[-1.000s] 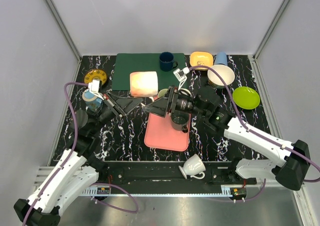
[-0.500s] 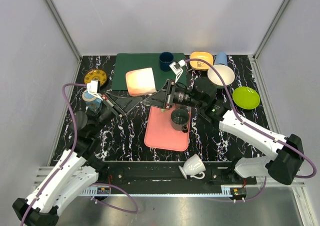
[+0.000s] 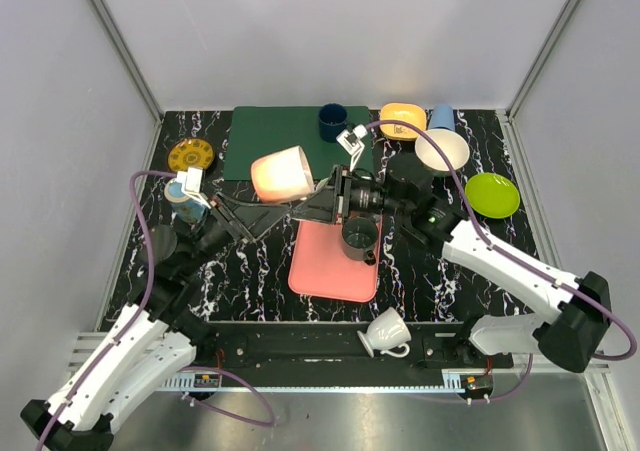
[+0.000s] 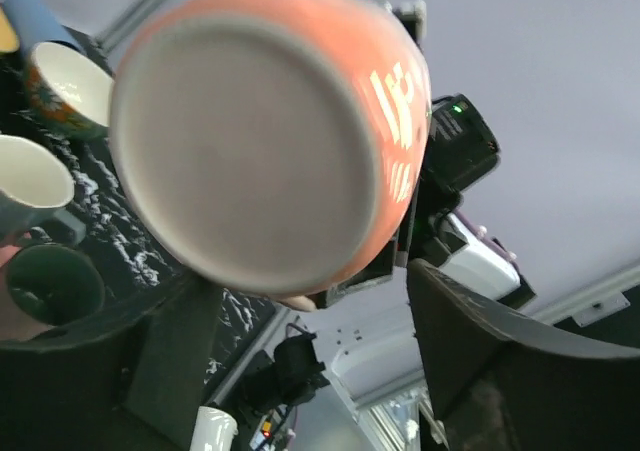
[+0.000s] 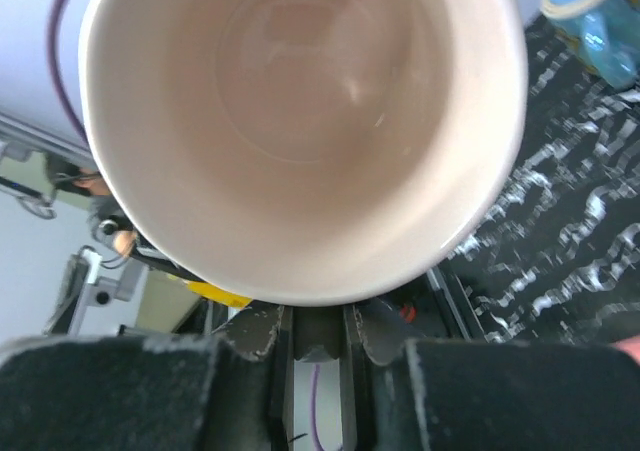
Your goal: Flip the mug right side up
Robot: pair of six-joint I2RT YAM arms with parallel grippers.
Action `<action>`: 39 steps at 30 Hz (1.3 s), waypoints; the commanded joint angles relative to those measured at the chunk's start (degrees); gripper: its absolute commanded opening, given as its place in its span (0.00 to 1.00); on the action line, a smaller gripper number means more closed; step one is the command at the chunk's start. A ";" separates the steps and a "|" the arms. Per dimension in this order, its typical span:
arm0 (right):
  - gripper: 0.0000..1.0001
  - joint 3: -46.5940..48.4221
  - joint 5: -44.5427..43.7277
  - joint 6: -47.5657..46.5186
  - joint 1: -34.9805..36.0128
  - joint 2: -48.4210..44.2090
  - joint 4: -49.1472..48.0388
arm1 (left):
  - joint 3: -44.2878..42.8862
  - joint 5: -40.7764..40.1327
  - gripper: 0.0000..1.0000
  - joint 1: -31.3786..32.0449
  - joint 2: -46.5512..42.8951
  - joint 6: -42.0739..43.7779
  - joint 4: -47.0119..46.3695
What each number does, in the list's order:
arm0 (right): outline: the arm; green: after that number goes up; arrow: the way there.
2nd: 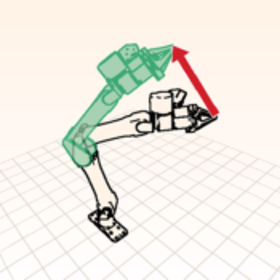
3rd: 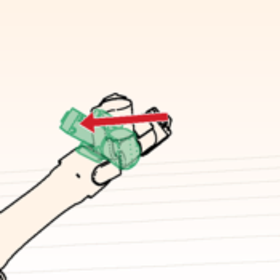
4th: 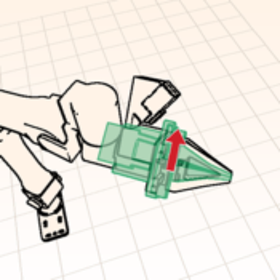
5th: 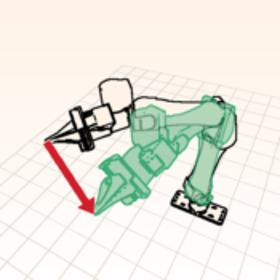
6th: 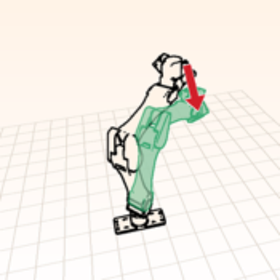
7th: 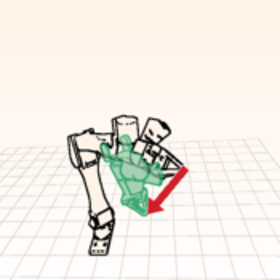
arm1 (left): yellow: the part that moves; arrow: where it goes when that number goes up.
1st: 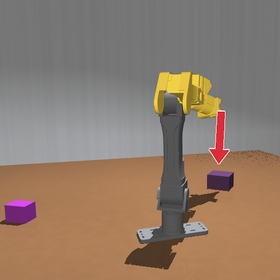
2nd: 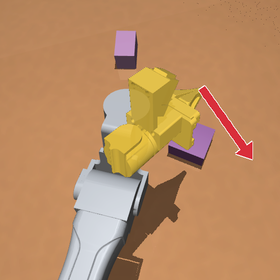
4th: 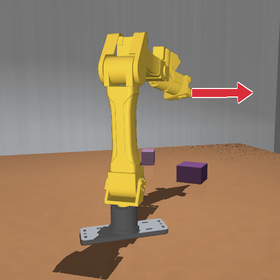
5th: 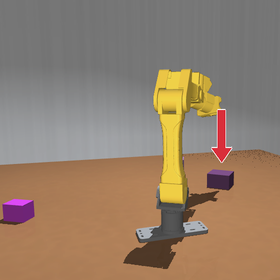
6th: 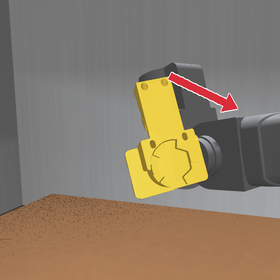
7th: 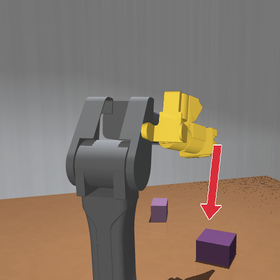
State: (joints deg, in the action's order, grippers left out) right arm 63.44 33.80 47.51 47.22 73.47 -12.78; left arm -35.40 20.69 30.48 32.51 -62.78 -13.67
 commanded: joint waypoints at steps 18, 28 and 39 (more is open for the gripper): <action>0.00 13.11 -45.02 -25.36 11.22 7.62 46.16 | -5.38 -46.35 0.86 0.02 -17.04 7.68 60.77; 0.00 12.41 -51.12 -22.02 13.16 17.40 47.14 | -5.12 -48.11 0.86 0.02 -19.59 7.50 63.51; 0.00 10.74 -50.94 -21.58 13.25 24.70 45.91 | -4.77 -48.55 0.86 0.02 -19.07 8.38 64.03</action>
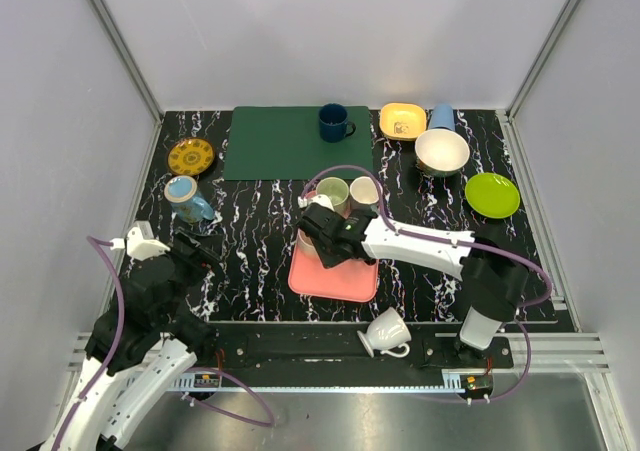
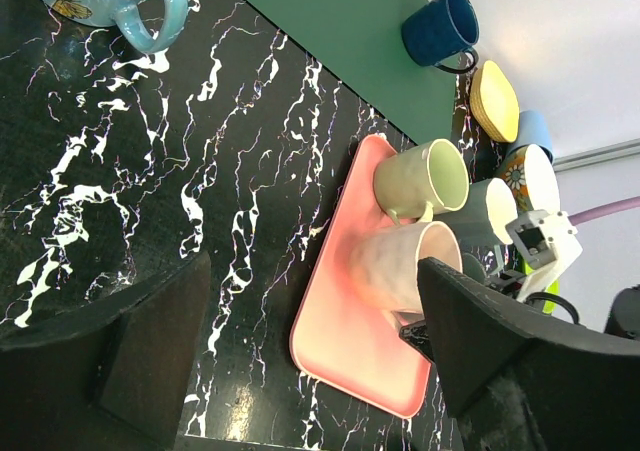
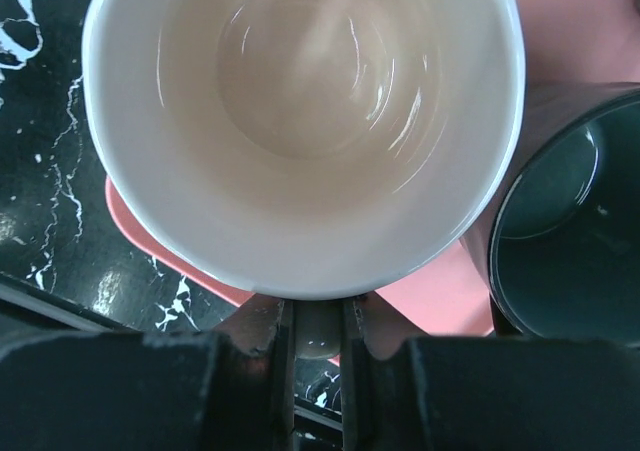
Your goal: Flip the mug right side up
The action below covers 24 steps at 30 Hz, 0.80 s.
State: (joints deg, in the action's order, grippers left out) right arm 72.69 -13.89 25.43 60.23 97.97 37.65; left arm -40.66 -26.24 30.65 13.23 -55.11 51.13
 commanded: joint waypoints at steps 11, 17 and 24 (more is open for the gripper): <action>0.00 1.94 -4.48 -0.47 -1.51 4.24 -4.69 | -0.38 -2.59 0.86 -0.16 1.79 1.32 -0.77; 0.00 1.23 -3.25 -1.52 -4.06 4.68 -6.80 | -0.29 -3.29 0.86 -0.16 3.55 1.32 -1.03; 0.58 -1.40 0.00 -2.40 -3.71 -0.84 -9.08 | -0.73 -4.52 0.89 -0.16 6.27 1.15 -1.48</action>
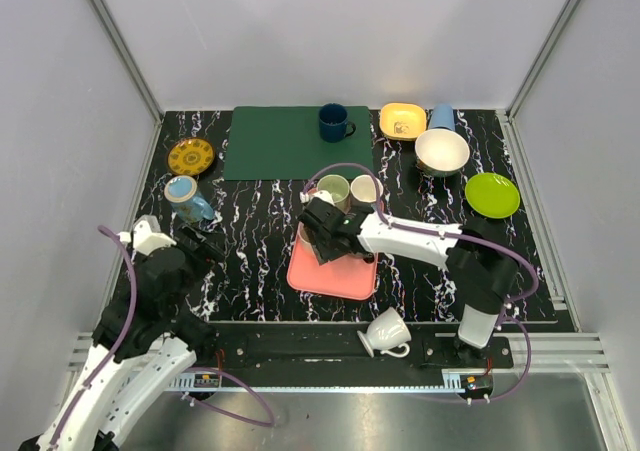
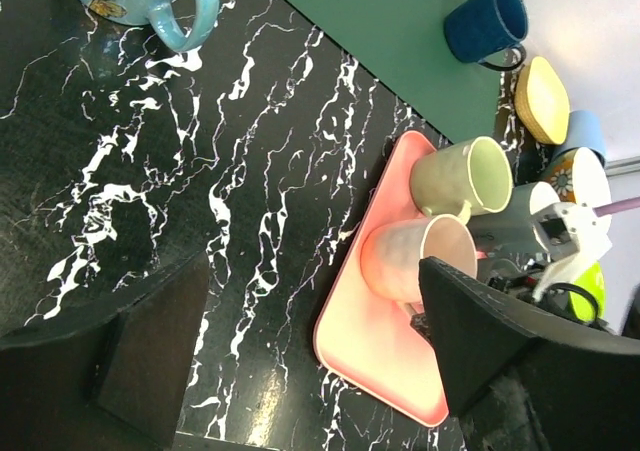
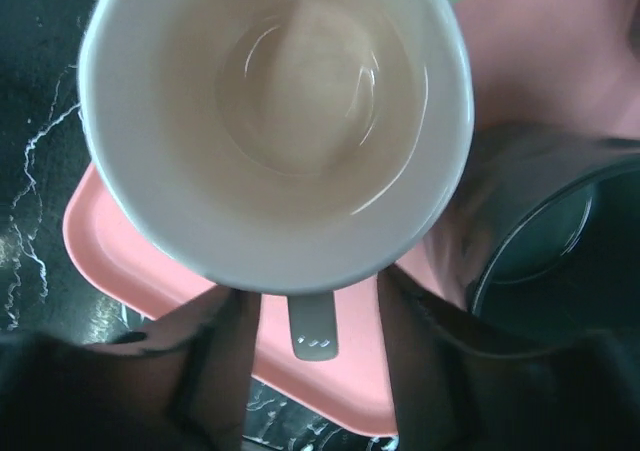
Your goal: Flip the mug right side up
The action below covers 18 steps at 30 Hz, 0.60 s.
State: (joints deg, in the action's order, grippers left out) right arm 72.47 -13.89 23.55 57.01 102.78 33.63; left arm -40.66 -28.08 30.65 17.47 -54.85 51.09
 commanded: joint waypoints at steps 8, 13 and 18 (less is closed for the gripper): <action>0.84 0.03 2.20 0.79 2.57 -21.71 -1.64 | -3.54 -8.92 0.91 -0.42 14.41 2.37 -2.48; 0.83 0.57 0.45 0.09 2.66 -31.05 -0.85 | -7.58 -1.85 0.90 -12.84 27.92 9.23 -8.02; 0.83 -0.22 -2.10 -0.43 2.66 -37.56 -0.32 | -8.64 6.36 0.75 -26.77 38.93 10.47 -14.78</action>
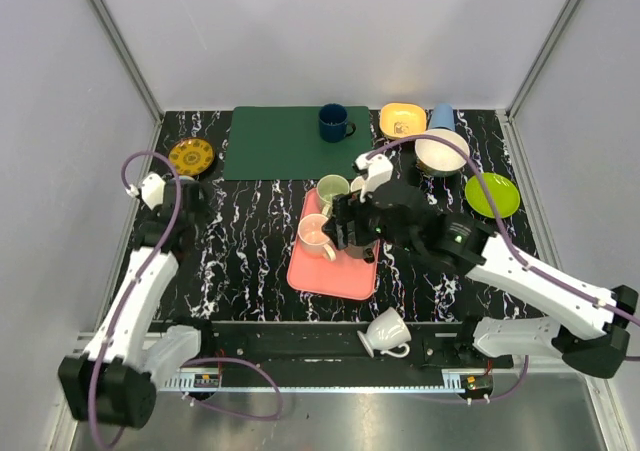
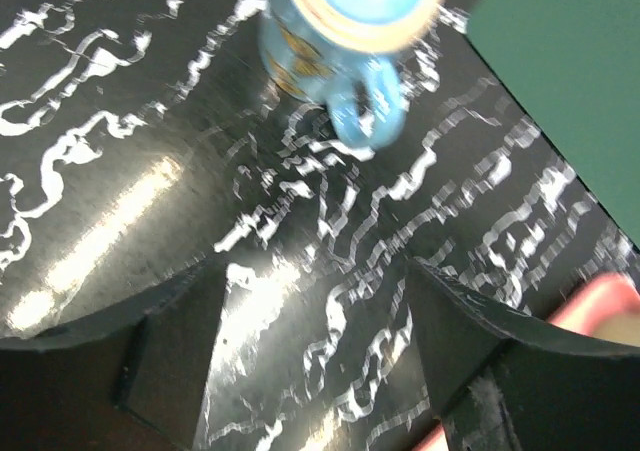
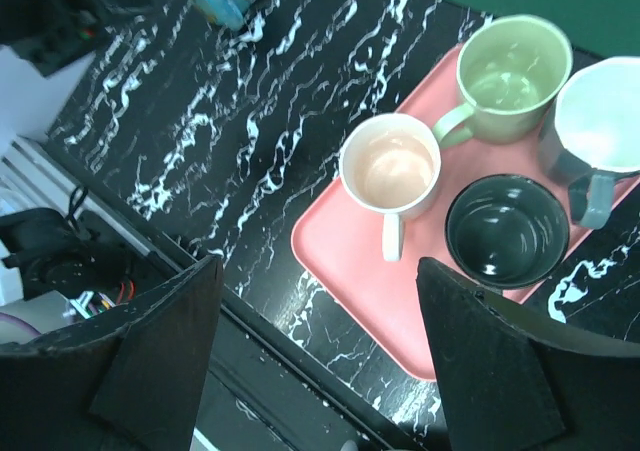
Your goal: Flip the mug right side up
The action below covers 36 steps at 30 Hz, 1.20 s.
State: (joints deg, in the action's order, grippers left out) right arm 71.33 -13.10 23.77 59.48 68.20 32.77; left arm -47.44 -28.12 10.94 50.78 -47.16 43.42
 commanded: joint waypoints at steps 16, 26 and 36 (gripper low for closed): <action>0.84 -2.25 -4.83 -4.08 0.19 -7.38 -0.70 | -12.06 5.98 0.71 -10.50 30.60 0.40 -15.47; 0.84 -2.42 -5.62 -4.87 0.19 -8.53 -0.43 | -15.22 3.42 0.66 -13.13 37.10 0.66 -16.61; 0.85 -3.21 -5.88 -4.70 0.11 -7.03 -0.96 | -16.99 4.47 0.42 -14.72 39.65 3.03 -17.22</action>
State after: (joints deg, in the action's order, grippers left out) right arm 68.27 -17.34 19.70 59.48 60.95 32.84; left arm -62.63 -22.76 -3.14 90.08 -45.47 29.34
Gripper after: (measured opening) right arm 0.845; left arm 0.481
